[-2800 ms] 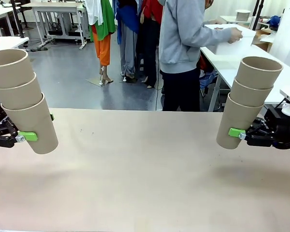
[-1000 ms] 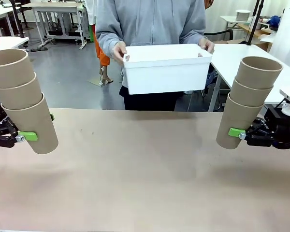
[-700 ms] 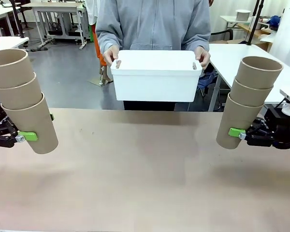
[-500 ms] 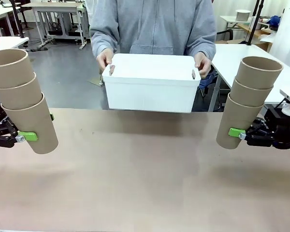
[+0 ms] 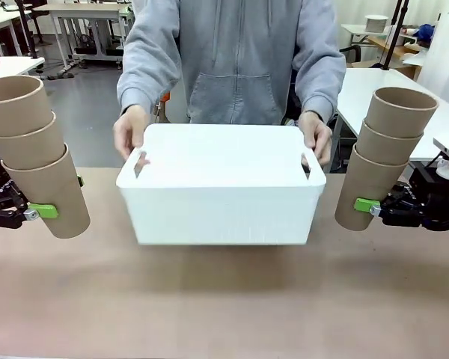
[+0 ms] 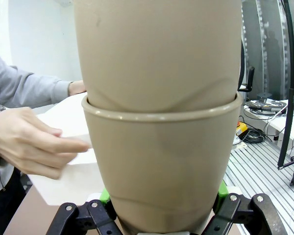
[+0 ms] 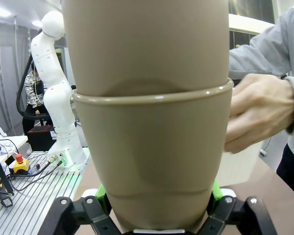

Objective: Stack the cups and store them in the basket.
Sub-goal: Place the stack of Reusable plastic cups into the Pantry Basket.

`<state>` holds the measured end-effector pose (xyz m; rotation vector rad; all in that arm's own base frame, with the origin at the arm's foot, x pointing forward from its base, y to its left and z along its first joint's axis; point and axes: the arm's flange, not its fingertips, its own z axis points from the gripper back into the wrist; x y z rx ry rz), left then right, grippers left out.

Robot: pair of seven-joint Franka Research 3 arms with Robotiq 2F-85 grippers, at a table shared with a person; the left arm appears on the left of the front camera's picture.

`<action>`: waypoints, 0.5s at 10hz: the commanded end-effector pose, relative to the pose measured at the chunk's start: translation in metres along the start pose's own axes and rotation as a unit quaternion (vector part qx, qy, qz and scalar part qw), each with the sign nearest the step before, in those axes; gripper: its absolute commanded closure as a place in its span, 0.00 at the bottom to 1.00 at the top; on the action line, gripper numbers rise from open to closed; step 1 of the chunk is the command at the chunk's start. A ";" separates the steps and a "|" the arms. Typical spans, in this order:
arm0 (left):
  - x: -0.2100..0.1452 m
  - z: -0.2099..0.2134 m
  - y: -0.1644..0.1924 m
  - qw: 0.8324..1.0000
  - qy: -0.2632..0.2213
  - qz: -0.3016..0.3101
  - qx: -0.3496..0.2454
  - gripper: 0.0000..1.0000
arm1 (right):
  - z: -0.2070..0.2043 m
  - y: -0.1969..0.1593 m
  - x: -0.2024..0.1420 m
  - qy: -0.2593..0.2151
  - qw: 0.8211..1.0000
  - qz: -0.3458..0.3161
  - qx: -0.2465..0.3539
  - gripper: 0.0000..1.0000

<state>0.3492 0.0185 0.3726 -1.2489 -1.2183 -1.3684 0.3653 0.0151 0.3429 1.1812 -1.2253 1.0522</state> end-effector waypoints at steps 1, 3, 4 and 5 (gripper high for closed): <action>0.003 0.001 -0.001 1.000 -0.003 -0.004 0.001 0.15 | 0.000 0.000 0.004 -0.002 1.000 0.006 -0.002 0.17; 0.003 0.001 -0.001 1.000 -0.003 -0.004 0.001 0.15 | 0.000 0.000 0.004 -0.002 1.000 0.006 -0.002 0.17; 0.003 0.001 -0.001 1.000 -0.003 -0.004 0.001 0.15 | 0.000 0.000 0.004 -0.002 1.000 0.006 -0.002 0.17; 0.003 0.001 -0.001 1.000 -0.003 -0.004 0.001 0.15 | 0.000 0.000 0.004 -0.002 1.000 0.006 -0.002 0.17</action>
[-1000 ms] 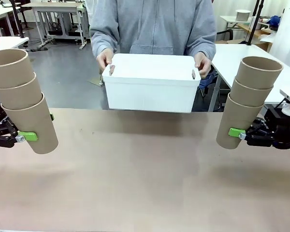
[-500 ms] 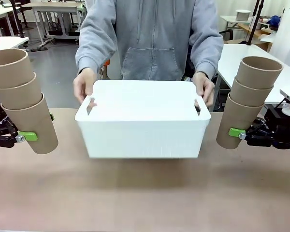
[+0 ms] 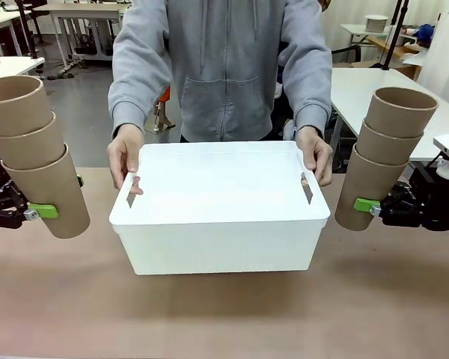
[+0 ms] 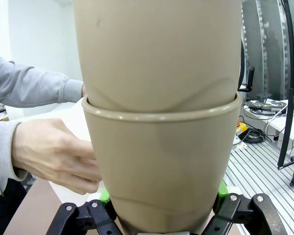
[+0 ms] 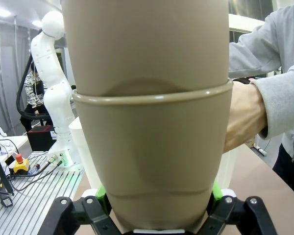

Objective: Stack the cups and store them in the basket.
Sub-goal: Place the stack of Reusable plastic cups into the Pantry Basket.

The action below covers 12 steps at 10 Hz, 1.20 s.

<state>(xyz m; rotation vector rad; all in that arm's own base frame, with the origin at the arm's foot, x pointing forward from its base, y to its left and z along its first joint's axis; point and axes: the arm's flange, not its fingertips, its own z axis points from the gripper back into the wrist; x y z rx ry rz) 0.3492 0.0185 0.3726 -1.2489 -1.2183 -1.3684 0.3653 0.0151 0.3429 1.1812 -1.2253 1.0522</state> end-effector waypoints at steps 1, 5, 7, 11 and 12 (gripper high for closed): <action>0.003 0.001 -0.001 1.000 -0.003 -0.004 0.001 0.15 | 0.000 0.000 0.004 -0.002 1.000 0.006 -0.002 0.17; 0.003 0.001 -0.001 1.000 -0.003 -0.004 0.001 0.15 | 0.000 0.000 0.004 -0.002 1.000 0.006 -0.002 0.17; 0.003 0.001 -0.001 1.000 -0.003 -0.004 0.001 0.15 | 0.000 0.000 0.004 -0.002 1.000 0.006 -0.002 0.17; 0.003 0.001 -0.001 1.000 -0.003 -0.004 0.001 0.15 | 0.000 0.000 0.004 -0.002 1.000 0.006 -0.002 0.17; 0.003 0.001 -0.001 1.000 -0.003 -0.004 0.001 0.15 | 0.000 0.000 0.004 -0.002 1.000 0.006 -0.002 0.17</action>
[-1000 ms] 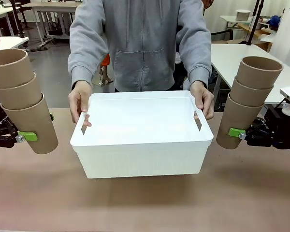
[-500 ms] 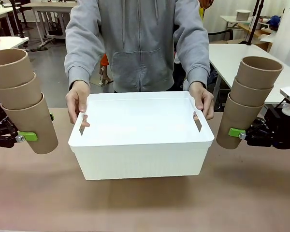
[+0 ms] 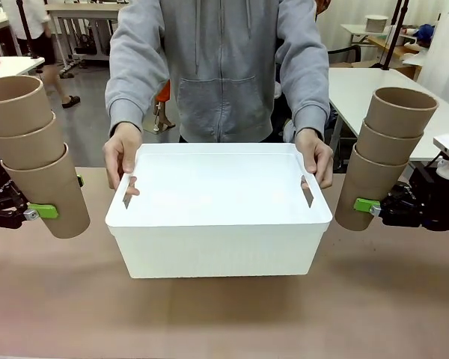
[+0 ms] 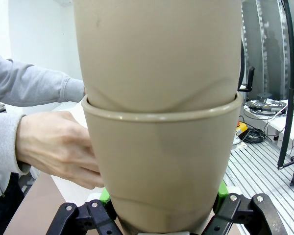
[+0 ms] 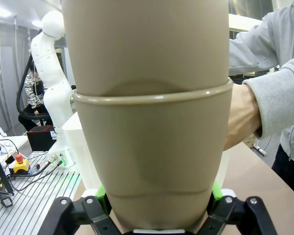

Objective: Stack the cups and store them in the basket.
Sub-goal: Place the stack of Reusable plastic cups into the Pantry Basket.

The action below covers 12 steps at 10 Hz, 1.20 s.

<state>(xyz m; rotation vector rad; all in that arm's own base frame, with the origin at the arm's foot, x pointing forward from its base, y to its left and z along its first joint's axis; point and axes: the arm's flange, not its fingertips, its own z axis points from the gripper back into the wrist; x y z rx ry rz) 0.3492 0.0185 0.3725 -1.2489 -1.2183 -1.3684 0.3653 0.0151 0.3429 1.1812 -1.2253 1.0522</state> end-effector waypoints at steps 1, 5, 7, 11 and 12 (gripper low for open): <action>0.003 0.001 -0.001 1.000 -0.003 -0.004 0.001 0.15 | 0.000 0.000 0.004 -0.002 1.000 0.006 -0.002 0.17; 0.003 0.001 -0.001 1.000 -0.003 -0.004 0.001 0.15 | 0.000 0.000 0.004 -0.002 1.000 0.006 -0.002 0.17; 0.003 0.001 -0.001 1.000 -0.003 -0.004 0.001 0.15 | 0.000 0.000 0.004 -0.002 1.000 0.006 -0.002 0.17; 0.003 0.001 -0.001 1.000 -0.003 -0.004 0.001 0.15 | 0.000 0.000 0.000 0.000 1.000 0.000 0.000 0.17; 0.003 0.001 -0.001 1.000 -0.003 -0.004 0.001 0.15 | -0.004 0.009 0.024 0.009 1.000 0.009 0.001 0.17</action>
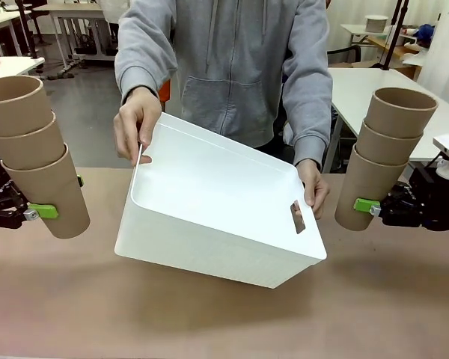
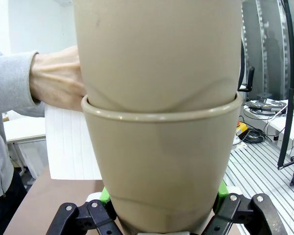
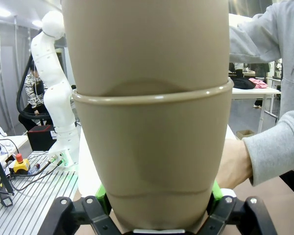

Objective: Stack the cups and store them in the basket.
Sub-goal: Place the stack of Reusable plastic cups into the Pantry Basket.

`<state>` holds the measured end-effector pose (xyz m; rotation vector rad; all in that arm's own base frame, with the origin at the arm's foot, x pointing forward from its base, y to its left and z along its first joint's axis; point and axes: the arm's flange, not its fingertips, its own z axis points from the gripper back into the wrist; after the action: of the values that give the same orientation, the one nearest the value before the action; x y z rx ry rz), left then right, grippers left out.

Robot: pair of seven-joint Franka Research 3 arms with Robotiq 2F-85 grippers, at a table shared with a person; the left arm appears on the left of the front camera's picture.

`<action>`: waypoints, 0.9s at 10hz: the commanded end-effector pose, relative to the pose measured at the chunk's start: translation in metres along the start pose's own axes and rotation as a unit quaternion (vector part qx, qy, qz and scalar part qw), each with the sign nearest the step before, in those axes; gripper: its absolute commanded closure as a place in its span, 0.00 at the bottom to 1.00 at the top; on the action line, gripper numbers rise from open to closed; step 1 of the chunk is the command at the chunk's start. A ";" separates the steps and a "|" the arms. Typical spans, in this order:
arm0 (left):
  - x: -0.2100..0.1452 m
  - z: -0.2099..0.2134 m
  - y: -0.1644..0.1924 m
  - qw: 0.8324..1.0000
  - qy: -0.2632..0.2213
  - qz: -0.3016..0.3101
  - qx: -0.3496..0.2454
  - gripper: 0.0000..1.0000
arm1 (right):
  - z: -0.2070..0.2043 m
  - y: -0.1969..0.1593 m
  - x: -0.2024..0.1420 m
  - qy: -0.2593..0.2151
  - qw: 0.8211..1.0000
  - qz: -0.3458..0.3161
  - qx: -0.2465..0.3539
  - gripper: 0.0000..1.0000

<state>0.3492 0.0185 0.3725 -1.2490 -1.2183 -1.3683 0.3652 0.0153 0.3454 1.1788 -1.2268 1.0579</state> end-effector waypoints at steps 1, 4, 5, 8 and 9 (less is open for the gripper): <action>0.003 0.001 -0.001 1.000 -0.003 -0.004 0.001 0.15 | -0.012 0.017 0.048 0.014 1.000 0.003 0.000 0.17; 0.003 0.001 -0.001 1.000 -0.003 -0.004 0.001 0.15 | -0.057 0.040 0.103 0.082 0.997 0.002 -0.002 0.17; 0.003 0.001 -0.001 1.000 -0.003 -0.004 0.001 0.15 | -0.076 0.048 0.112 0.116 0.993 0.002 -0.007 0.17; 0.003 0.001 -0.001 1.000 -0.003 -0.004 0.001 0.15 | -0.137 0.061 0.123 0.221 0.975 0.022 -0.032 0.17; 0.003 0.001 -0.001 1.000 -0.003 -0.004 0.001 0.15 | -0.153 0.059 0.121 0.251 0.967 0.028 -0.041 0.17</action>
<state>0.3492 0.0185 0.3722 -1.2486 -1.2177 -1.3678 0.3274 0.1538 0.4700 0.7982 -0.9376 1.2672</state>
